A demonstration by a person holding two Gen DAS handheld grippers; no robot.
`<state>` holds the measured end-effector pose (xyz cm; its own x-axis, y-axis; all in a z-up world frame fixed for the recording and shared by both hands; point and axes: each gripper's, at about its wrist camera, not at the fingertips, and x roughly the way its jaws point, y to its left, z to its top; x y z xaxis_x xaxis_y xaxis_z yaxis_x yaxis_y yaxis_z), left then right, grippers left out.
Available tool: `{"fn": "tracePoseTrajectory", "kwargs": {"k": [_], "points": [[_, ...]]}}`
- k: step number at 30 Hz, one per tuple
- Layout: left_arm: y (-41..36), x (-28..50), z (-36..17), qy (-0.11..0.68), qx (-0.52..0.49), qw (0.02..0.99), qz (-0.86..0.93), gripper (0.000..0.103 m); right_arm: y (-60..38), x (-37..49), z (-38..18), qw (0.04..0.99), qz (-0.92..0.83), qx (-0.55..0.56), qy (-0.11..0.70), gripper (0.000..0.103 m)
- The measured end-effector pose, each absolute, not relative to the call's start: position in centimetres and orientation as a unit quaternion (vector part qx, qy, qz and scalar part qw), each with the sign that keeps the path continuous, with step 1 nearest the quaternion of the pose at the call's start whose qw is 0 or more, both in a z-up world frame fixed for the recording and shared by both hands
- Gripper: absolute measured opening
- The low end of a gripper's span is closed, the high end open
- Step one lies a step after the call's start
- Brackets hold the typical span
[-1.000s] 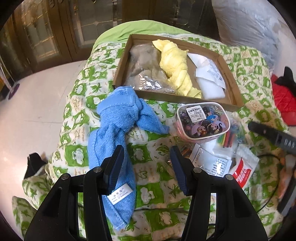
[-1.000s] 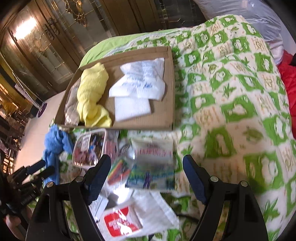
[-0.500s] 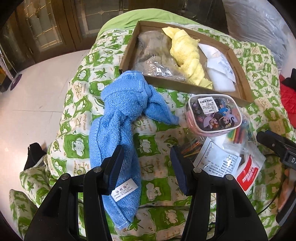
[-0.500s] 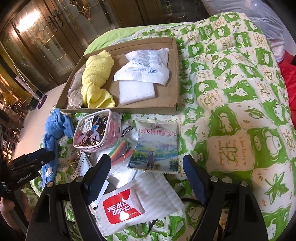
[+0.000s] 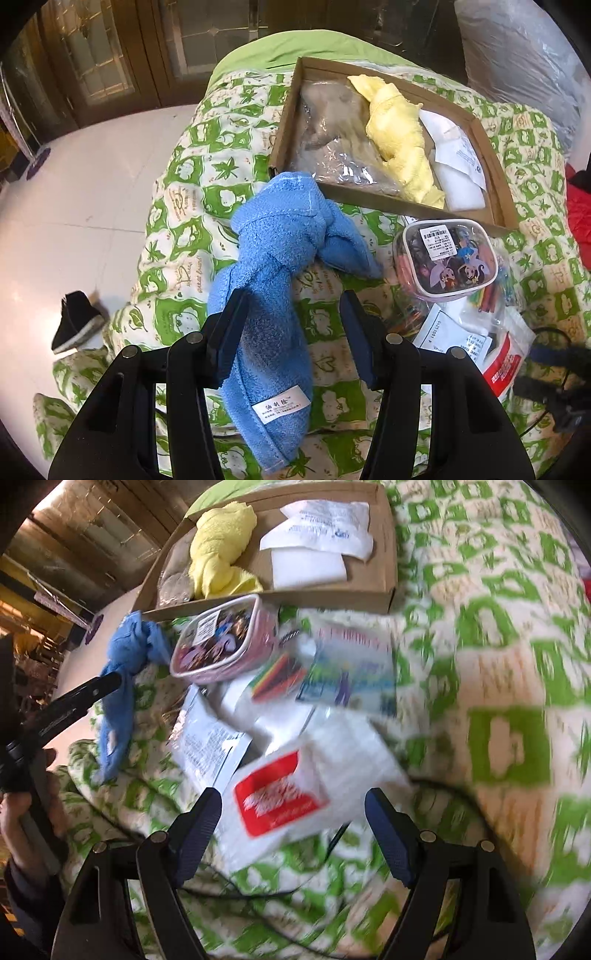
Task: Organize soft objects
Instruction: 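Grasp the blue towel with the left tool while the right tool grasps the red-labelled wipes packet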
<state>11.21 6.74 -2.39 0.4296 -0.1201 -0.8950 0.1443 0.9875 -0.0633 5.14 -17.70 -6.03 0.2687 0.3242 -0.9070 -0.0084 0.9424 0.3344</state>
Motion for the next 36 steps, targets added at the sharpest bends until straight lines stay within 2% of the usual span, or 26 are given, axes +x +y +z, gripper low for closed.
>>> {"fn": "tracePoseTrajectory", "kwargs": {"k": [7, 15, 21, 27, 36], "points": [[5.8, 10.9, -2.3, 0.524, 0.036, 0.848, -0.077, 0.052, -16.9, 4.4, -6.6, 0.778, 0.105, 0.140, 0.603, 0.080], [5.0, 11.6, -2.4, 0.518, 0.064, 0.850, -0.067, 0.052, -18.1, 7.4, -9.2, 0.766, 0.057, 0.213, 0.603, 0.080], [5.0, 11.6, -2.9, 0.523, 0.069, 0.847, -0.067, 0.052, -16.6, 9.1, -10.0, 0.772, 0.043, 0.159, 0.614, 0.079], [5.9, 11.8, -2.7, 0.526, 0.043, 0.846, -0.068, 0.052, -15.0, 8.8, -9.6, 0.786, 0.053, 0.070, 0.611, 0.070], [5.8, 13.0, -3.5, 0.534, 0.074, 0.840, -0.067, 0.052, -16.3, 8.9, -7.3, 0.800, 0.060, 0.069, 0.593, 0.067]]}}
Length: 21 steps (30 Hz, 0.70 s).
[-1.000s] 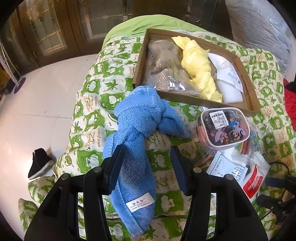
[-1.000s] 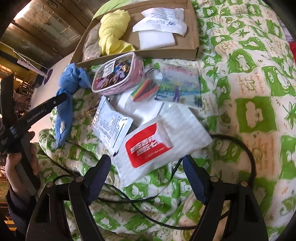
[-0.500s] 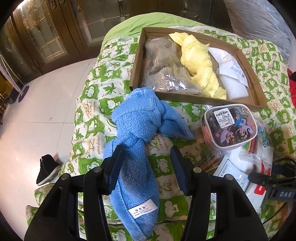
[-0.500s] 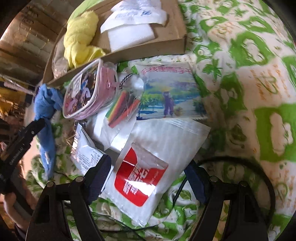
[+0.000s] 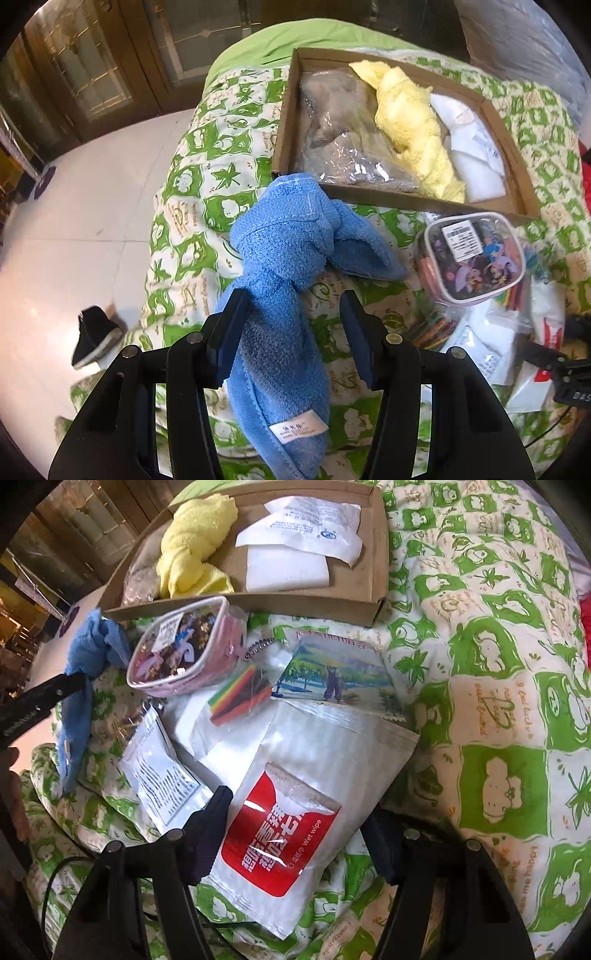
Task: Organize soft objects
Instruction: 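Grasp the blue towel with the left tool while the right tool grasps the red-labelled wipes packet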
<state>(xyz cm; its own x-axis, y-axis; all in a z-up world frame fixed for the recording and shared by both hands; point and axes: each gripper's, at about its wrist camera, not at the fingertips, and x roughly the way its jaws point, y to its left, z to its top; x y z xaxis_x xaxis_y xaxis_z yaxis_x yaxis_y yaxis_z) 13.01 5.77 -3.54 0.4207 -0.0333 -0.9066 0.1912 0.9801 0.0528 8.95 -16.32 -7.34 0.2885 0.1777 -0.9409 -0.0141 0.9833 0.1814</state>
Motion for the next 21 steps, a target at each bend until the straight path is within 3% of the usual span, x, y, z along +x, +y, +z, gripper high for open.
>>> {"fn": "tracePoseTrajectory", "kwargs": {"k": [6, 12, 13, 14, 21], "points": [[6.5, 15.2, -4.9, 0.544, 0.101, 0.832, -0.046, 0.052, -15.4, 8.8, -8.0, 0.798, 0.071, 0.073, 0.594, 0.067], [7.5, 16.7, -6.0, 0.558, 0.053, 0.826, -0.062, 0.052, -15.3, 7.8, -8.2, 0.802, 0.074, 0.078, 0.587, 0.067], [7.3, 16.6, -6.0, 0.553, 0.057, 0.829, -0.064, 0.051, -14.8, 7.8, -8.2, 0.802, 0.075, 0.078, 0.587, 0.067], [7.2, 16.5, -5.8, 0.548, 0.055, 0.832, -0.067, 0.040, -14.6, 7.9, -8.3, 0.803, 0.076, 0.080, 0.586, 0.067], [7.6, 13.8, -3.1, 0.513, 0.004, 0.855, -0.075, 0.037, -15.3, 7.3, -7.5, 0.806, 0.079, 0.087, 0.580, 0.067]]}}
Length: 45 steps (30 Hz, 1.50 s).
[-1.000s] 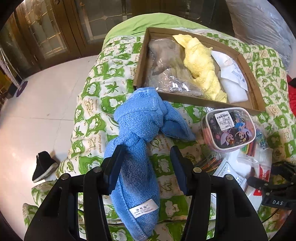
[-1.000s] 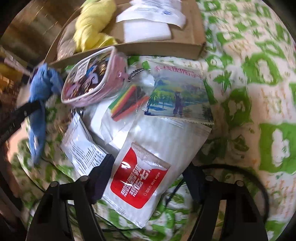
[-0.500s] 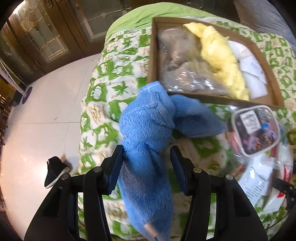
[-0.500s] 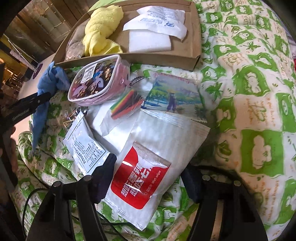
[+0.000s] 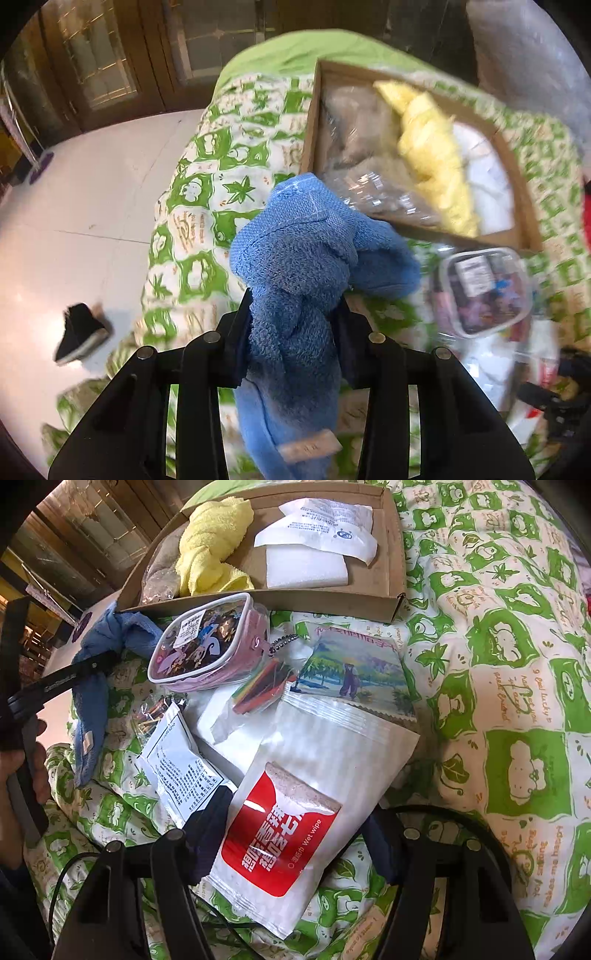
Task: Organize soft objects
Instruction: 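Lift the blue towel with the left tool while the right tool lifts the wipes packet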
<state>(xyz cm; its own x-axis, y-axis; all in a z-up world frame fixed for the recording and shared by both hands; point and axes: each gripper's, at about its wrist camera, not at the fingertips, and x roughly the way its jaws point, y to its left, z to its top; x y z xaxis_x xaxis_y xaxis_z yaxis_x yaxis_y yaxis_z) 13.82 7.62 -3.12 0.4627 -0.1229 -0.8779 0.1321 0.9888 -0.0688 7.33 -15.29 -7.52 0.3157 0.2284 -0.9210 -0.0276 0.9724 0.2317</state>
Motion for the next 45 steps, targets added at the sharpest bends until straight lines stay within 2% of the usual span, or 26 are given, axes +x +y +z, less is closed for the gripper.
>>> {"fn": "tracePoseTrajectory", "kwargs": {"k": [8, 22, 45], "points": [[6.9, 9.7, 0.0, 0.462, -0.008, 0.883, -0.088, 0.037, -15.9, 6.4, -5.6, 0.818, 0.086, 0.088, 0.562, 0.065], [6.6, 9.7, -0.2, 0.460, 0.006, 0.883, -0.090, 0.037, -16.8, 5.1, -2.3, 0.839, 0.095, 0.071, 0.531, 0.062], [4.6, 9.5, 1.6, 0.437, 0.047, 0.894, -0.087, 0.037, -16.9, 5.7, -2.8, 0.837, 0.096, 0.084, 0.532, 0.062]]}}
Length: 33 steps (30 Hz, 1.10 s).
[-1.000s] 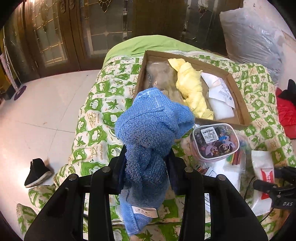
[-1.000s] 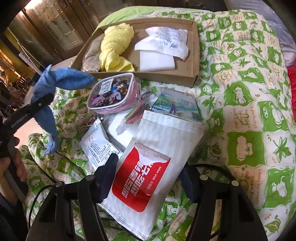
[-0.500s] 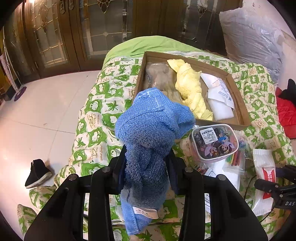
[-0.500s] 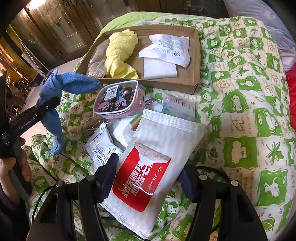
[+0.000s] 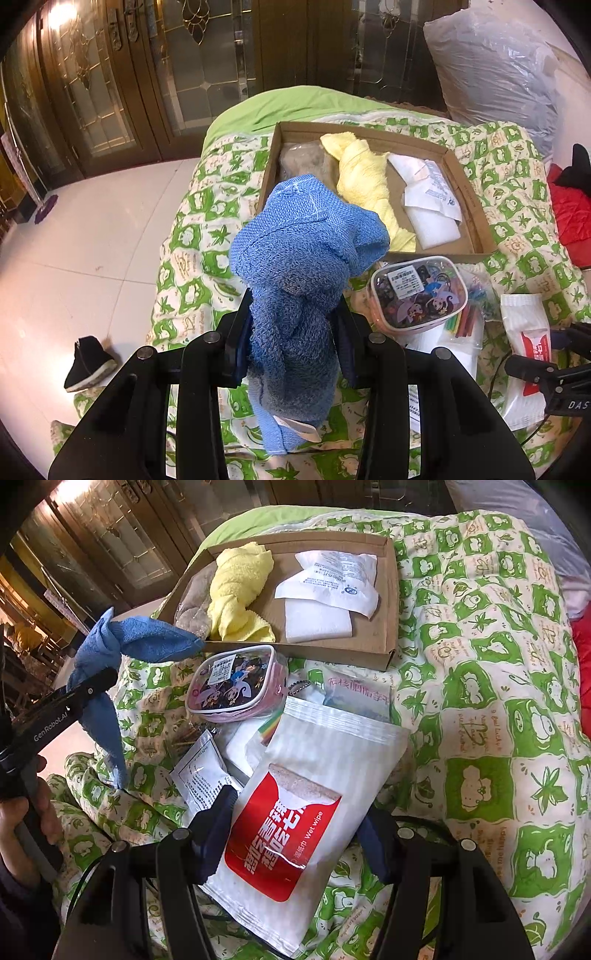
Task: Organize soft objects
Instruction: 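Lift the blue towel with the left tool while the right tool lifts the wipes packet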
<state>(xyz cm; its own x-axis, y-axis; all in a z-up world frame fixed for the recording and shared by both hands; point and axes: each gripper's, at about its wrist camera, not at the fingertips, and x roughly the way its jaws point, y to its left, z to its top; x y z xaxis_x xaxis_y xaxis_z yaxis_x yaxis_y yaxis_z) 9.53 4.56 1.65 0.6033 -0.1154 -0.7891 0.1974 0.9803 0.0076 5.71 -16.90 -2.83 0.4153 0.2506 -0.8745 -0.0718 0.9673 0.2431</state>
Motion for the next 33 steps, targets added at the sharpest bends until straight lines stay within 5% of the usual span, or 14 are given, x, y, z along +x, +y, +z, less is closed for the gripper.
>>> {"fn": "tracePoseTrajectory", "kwargs": {"k": [33], "points": [[4.8, 20.2, 8.7, 0.410, 0.001, 0.912, -0.012, 0.037, -17.7, 6.0, -2.8, 0.840, 0.101, 0.106, 0.523, 0.062]]}}
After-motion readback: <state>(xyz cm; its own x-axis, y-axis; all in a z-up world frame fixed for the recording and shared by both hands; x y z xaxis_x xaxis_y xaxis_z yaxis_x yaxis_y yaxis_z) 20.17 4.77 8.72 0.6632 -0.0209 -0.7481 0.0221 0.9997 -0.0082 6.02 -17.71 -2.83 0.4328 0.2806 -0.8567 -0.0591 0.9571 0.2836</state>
